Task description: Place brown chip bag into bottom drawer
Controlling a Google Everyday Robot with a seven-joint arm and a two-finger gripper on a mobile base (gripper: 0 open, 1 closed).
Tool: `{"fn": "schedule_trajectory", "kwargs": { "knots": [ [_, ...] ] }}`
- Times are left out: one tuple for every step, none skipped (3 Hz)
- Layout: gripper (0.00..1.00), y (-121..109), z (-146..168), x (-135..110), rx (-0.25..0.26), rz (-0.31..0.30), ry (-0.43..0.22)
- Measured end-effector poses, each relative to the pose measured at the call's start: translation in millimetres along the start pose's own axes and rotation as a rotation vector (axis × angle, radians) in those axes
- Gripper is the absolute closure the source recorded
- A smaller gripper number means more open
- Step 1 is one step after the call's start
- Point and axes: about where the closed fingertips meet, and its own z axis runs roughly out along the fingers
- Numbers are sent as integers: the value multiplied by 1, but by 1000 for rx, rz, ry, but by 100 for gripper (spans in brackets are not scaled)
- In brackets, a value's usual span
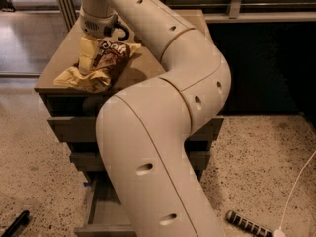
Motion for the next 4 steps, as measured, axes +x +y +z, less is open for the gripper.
{"fn": "schedule_trajectory", "kwargs": {
  "knots": [
    [15, 0, 0, 0, 0, 0, 0],
    [39, 0, 0, 0, 0, 0, 0],
    [61, 0, 0, 0, 0, 0, 0],
    [85, 0, 0, 0, 0, 0, 0]
  ]
}}
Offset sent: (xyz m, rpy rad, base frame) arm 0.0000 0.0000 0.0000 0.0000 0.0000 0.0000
